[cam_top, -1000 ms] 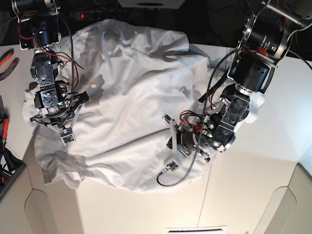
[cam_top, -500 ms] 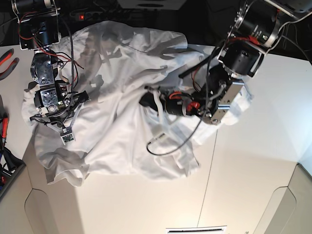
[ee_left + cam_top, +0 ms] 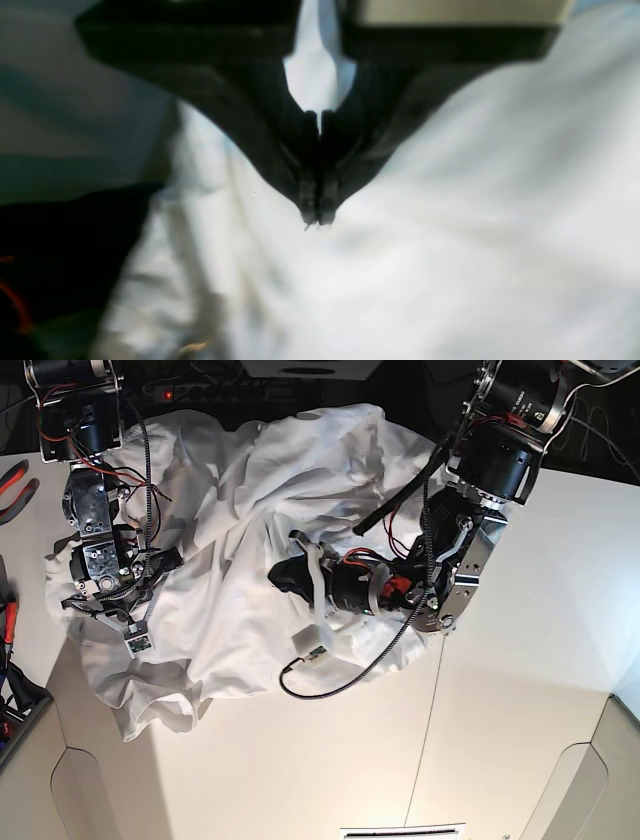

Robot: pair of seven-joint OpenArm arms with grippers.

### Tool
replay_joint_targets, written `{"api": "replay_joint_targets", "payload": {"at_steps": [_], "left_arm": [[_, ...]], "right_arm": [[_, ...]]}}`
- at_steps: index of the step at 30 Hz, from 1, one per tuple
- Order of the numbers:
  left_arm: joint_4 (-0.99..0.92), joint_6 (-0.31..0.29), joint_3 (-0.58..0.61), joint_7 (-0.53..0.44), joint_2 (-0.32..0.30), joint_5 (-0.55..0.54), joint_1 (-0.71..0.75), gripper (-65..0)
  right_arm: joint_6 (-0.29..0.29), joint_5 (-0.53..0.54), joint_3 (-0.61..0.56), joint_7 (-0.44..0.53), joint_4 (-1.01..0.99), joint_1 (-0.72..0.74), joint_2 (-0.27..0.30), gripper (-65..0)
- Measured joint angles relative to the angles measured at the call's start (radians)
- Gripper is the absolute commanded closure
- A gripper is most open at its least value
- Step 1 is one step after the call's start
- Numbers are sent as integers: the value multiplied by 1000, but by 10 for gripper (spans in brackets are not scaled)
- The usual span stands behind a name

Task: Layout the t-shirt on the table in an organized manner, then fold the t-shirt properly
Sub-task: 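Drag the grasped fabric with the left gripper away from the right gripper, then regrasp the shirt edge with the left gripper and pull it outward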

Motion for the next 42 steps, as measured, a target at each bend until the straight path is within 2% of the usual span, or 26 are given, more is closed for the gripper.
{"api": "replay_joint_targets", "payload": {"at_steps": [3,5,9,12,17,20,23,25,27,30,32,42], "left_arm": [[0,0,-33,-1,-37,67,0,0],[0,-1,-41,-8,-69,114,-1,0],[-2,78,-41,-5,-154,198,2,0],[-12,98,-44,-25,-209,191,1,0],[-16,97,-44,-100,-256,216,22,0],[-13,188,-44,-135,-265,290,27,0],[-11,276,-46,-159,-264,419,21,0],[-11,307,-46,-167,-266,468,22,0],[-11,332,-46,-170,-263,527,22,0],[-13,397,-46,-161,-266,623,23,0],[-13,412,-47,-159,-269,642,26,0],[-17,419,-65,-166,-266,658,20,0]], "right_arm": [[-5,0,0,0,0,0,0,0],[-38,6,0,-1,0,0,0,0],[-53,-27,-1,-1,0,0,-4,0],[-53,-30,-2,0,0,0,-3,0],[-68,-26,-3,-11,-1,6,-3,0],[-121,-31,-3,-14,-3,14,-3,0],[-137,-38,-3,-31,-4,32,-3,0],[-143,-39,-3,-30,-6,50,-3,0],[-176,-56,-3,-29,-9,63,-6,0],[-199,-66,5,-42,-17,90,-9,0],[-198,-47,14,-43,-22,111,-8,0],[-191,32,13,8,-30,224,-9,0]]}}
